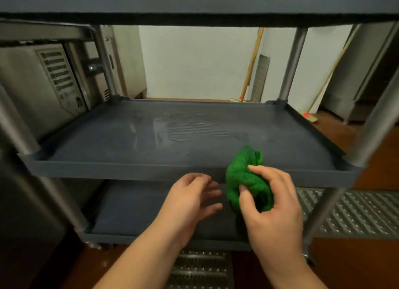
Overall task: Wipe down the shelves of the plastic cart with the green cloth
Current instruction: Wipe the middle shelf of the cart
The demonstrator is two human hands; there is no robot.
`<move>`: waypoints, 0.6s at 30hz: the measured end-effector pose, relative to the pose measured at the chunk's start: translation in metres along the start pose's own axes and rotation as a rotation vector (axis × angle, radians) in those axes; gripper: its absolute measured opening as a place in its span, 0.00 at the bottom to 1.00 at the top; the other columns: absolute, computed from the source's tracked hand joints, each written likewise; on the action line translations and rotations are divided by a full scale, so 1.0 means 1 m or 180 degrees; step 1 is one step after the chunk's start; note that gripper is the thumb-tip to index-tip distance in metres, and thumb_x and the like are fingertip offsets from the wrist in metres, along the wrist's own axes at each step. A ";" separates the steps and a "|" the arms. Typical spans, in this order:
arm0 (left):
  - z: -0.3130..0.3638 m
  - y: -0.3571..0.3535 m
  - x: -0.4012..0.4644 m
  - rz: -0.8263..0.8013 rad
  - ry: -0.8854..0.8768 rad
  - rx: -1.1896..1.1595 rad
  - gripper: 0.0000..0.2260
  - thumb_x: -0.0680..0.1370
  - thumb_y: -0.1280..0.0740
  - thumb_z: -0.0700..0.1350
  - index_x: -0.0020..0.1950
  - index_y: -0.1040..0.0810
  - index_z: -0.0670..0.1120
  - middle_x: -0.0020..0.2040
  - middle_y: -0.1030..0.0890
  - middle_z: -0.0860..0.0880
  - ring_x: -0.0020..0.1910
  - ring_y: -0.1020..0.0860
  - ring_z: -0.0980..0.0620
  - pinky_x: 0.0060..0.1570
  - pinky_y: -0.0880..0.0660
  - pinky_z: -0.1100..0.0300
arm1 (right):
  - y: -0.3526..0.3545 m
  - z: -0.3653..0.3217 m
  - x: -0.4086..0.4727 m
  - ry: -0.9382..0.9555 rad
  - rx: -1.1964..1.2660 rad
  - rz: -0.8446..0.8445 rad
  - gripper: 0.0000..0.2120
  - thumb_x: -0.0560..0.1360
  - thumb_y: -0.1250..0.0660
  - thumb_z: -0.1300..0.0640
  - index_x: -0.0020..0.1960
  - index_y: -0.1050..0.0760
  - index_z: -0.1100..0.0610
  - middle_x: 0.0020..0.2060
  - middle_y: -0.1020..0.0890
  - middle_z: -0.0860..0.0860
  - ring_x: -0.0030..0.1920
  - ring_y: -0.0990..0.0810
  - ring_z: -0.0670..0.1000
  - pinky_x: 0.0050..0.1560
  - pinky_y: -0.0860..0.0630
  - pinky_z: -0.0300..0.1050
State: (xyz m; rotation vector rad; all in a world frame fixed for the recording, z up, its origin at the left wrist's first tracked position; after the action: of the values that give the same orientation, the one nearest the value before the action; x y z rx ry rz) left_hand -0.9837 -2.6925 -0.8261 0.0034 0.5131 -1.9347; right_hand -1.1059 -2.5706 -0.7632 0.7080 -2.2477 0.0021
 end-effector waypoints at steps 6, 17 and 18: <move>0.009 0.027 0.021 0.0103 0.0021 0.0198 0.05 0.80 0.37 0.42 0.51 0.24 0.40 0.44 0.20 0.41 0.40 0.19 0.48 0.34 0.21 0.56 | -0.025 -0.010 0.018 -0.0252 -0.0001 0.0188 0.18 0.72 0.27 0.64 0.56 0.23 0.47 0.53 0.23 0.41 0.54 0.24 0.36 0.53 0.33 0.25; 0.000 0.016 0.034 0.0187 0.1028 -0.0905 0.11 0.79 0.33 0.47 0.48 0.29 0.40 0.47 0.26 0.40 0.46 0.22 0.40 0.50 0.23 0.46 | 0.004 -0.019 0.108 -0.0425 -0.0405 0.0341 0.14 0.74 0.28 0.59 0.58 0.22 0.50 0.55 0.20 0.49 0.57 0.22 0.46 0.57 0.25 0.36; -0.002 0.013 0.035 0.0141 0.1063 -0.0974 0.11 0.79 0.33 0.47 0.50 0.29 0.40 0.47 0.26 0.39 0.46 0.22 0.41 0.49 0.23 0.46 | 0.003 -0.010 0.114 -0.0413 -0.0433 0.0290 0.14 0.73 0.28 0.58 0.58 0.22 0.50 0.55 0.20 0.49 0.57 0.22 0.47 0.59 0.24 0.41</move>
State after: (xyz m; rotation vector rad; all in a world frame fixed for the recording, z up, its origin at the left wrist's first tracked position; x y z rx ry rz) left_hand -0.9871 -2.7268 -0.8406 0.1420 1.0194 -1.8025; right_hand -1.1637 -2.6214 -0.6791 0.5462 -2.3762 -0.1548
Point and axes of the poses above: each hand's wrist, its own x-axis towards the middle knuckle, its own y-axis out of the back of the hand, z = x × y, the point moved 8 cm from there along x, towards the middle knuckle
